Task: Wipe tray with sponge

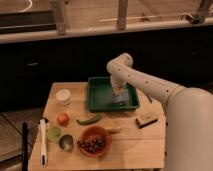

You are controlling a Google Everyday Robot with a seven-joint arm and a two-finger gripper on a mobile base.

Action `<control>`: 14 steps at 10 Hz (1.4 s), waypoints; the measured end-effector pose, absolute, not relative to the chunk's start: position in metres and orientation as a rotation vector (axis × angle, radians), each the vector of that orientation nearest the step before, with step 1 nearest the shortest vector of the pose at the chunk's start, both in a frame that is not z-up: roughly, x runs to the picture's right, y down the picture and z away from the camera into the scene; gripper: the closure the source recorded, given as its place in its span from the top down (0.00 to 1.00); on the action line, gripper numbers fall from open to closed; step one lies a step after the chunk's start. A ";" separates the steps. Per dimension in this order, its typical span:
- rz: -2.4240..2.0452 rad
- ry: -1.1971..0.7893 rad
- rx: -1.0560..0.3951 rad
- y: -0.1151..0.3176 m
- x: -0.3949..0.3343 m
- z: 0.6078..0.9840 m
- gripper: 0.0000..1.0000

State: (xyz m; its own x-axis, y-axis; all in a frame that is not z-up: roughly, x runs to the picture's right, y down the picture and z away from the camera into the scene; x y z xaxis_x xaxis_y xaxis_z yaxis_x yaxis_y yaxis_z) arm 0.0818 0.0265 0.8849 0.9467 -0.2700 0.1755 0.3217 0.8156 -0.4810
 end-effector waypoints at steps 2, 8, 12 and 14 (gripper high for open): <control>-0.327 -0.113 -0.533 0.030 0.083 0.892 0.01; -0.371 -0.148 -0.537 0.036 0.082 0.902 0.01; -0.397 -0.167 -0.539 0.038 0.082 0.907 0.01; -0.408 -0.175 -0.541 0.039 0.081 0.909 0.01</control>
State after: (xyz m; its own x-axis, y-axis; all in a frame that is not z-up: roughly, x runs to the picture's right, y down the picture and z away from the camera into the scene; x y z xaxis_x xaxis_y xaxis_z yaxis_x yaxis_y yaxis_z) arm 0.0813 0.0388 0.9088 0.9056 -0.3299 0.2666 0.4205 0.7797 -0.4639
